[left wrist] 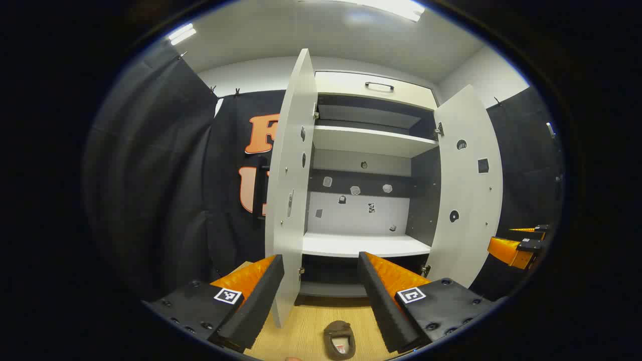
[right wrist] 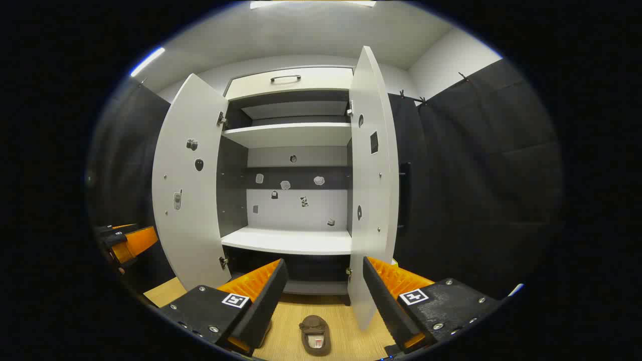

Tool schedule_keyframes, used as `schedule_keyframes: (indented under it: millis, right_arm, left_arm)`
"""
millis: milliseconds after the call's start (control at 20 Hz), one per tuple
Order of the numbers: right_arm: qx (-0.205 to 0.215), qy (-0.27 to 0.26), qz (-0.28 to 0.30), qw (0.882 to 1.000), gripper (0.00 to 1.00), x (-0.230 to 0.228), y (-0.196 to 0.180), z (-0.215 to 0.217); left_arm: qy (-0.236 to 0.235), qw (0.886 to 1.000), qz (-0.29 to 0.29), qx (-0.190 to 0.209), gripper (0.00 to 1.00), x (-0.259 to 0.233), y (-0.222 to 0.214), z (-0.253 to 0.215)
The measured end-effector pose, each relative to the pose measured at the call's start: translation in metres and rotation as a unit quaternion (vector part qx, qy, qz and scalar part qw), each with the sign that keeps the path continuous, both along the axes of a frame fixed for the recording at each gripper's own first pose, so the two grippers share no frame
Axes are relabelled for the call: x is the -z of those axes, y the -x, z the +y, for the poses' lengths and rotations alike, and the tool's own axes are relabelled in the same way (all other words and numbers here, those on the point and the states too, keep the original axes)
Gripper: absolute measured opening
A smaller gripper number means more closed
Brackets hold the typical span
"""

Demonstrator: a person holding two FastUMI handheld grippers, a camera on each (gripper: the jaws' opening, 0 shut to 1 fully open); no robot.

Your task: Grab one shoe with the right hand and put it into the shoe cabinet, grab the other shoe with the left hand and put it into the shoe cabinet; then close the right door with the right hand and the left door with the left hand.

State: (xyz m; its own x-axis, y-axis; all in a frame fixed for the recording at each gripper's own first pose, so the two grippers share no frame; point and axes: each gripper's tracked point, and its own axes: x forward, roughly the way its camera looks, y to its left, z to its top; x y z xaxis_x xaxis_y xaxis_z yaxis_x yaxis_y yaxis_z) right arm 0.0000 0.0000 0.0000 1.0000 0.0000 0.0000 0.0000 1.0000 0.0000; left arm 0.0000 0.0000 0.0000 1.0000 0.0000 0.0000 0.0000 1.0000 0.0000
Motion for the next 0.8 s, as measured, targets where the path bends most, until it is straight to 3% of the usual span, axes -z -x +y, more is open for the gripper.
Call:
schedule_keyframes:
  millis: [550, 600, 800]
  right_arm:
    - [0.002, -0.008, -0.002, 1.000, 0.93, -0.0018, -0.0033, 0.0016]
    - [0.001, -0.008, 0.000, 1.000, 0.98, -0.0005, -0.0030, 0.0027]
    - [-0.001, -0.007, 0.005, 1.000, 0.93, 0.0036, -0.0035, 0.0047]
  left_arm:
    - [-0.003, 1.000, 0.001, 0.003, 0.96, -0.0001, -0.0038, 0.0014]
    - [-0.005, 1.000, -0.001, 0.003, 0.96, -0.0001, -0.0039, 0.0018]
    - [-0.007, 1.000, 0.000, 0.004, 0.96, 0.0010, -0.0017, 0.0006]
